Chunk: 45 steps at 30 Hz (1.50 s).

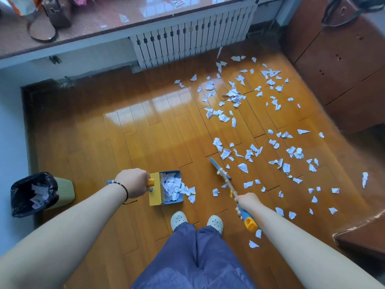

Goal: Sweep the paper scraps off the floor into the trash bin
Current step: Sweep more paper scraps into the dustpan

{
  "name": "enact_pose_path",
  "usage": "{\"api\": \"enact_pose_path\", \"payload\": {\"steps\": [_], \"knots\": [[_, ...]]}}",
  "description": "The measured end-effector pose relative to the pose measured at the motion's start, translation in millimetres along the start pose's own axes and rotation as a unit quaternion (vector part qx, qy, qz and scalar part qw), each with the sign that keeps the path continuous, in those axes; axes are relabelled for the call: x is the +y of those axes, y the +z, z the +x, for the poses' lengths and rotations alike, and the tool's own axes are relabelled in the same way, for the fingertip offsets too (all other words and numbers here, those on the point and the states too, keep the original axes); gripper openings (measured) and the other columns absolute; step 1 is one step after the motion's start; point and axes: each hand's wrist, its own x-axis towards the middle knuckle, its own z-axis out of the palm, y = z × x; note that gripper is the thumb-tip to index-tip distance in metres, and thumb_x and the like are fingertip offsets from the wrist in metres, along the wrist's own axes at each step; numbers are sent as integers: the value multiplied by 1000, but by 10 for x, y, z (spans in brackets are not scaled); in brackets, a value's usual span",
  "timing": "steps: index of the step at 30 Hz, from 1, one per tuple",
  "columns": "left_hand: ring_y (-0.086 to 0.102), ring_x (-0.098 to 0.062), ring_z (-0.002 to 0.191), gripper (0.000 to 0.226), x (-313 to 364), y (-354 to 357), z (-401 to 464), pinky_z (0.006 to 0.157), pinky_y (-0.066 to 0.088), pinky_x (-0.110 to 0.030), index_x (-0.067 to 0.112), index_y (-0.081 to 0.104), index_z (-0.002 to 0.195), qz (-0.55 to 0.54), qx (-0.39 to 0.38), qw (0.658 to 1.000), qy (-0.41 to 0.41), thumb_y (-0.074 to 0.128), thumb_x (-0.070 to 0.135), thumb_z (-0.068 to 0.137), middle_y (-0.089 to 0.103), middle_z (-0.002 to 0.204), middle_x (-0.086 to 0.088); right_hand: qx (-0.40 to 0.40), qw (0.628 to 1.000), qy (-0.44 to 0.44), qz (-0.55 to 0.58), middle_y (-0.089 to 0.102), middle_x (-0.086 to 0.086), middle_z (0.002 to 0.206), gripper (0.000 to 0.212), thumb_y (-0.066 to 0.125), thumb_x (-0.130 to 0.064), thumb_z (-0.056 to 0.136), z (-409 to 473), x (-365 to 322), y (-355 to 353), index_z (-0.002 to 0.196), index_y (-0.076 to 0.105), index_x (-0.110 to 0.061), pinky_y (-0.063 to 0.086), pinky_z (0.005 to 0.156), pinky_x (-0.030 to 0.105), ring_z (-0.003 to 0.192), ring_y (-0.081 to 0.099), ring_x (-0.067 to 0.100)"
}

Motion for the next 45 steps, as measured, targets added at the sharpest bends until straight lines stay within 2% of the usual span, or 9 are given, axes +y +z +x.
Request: {"api": "enact_pose_path", "payload": {"steps": [4,8,13,15,22,25,30,34,45], "knots": [[67,-17,79,18,88,47,3,66,54,-29,24,69,101,3,5,1000,15,61,40,97,68,87,5,16,999,47,17,55,17,68,14,49,-7,97,114,219,105,104,56,2,44,41,27,47,49,25],[65,-18,77,19,156,137,8,62,49,-28,24,68,101,-28,21,999,5,62,42,96,67,86,4,-18,996,84,36,61,19,76,23,54,-12,94,205,367,442,111,57,3,47,48,32,50,54,26],[61,-18,70,22,205,265,37,59,49,-29,21,65,90,-121,38,991,-40,63,42,95,62,77,4,-90,988,71,105,51,15,65,12,45,-11,98,28,237,859,102,51,-2,39,33,20,33,44,19],[58,-17,67,24,258,303,26,57,47,-29,20,63,86,-142,40,988,-47,63,43,96,61,76,4,-122,982,64,128,47,12,64,12,43,-12,99,-46,176,955,105,49,-3,37,32,18,30,41,17],[57,-16,65,24,291,322,-37,54,43,-27,21,61,86,-162,48,984,-60,62,42,97,61,75,4,-165,979,62,101,48,8,65,14,45,-18,99,-348,-23,888,90,49,-8,35,32,16,31,41,13],[52,-13,61,25,190,336,-111,51,39,-26,22,58,81,-155,53,985,-61,60,41,98,58,73,5,-164,982,58,80,49,6,66,16,45,-21,100,-454,-9,752,92,51,-8,36,33,16,31,42,11],[57,-16,66,26,-75,416,-236,52,40,-26,25,55,77,-144,52,986,-65,61,42,97,59,73,6,-130,988,39,72,52,8,65,16,47,-20,99,-478,50,562,102,54,-5,38,35,19,34,44,13],[61,-16,69,19,-276,455,-306,55,46,-27,25,66,94,-148,49,985,-78,61,43,96,63,76,7,-107,991,30,75,51,9,65,15,46,-17,99,-437,44,539,100,54,-5,39,35,19,35,44,14],[63,-15,75,19,-390,465,-367,59,46,-26,25,69,101,-58,4,998,-20,62,41,96,67,87,5,-88,985,63,136,45,12,60,12,39,-9,99,-212,151,1101,96,49,-4,38,34,20,35,41,19]]}}
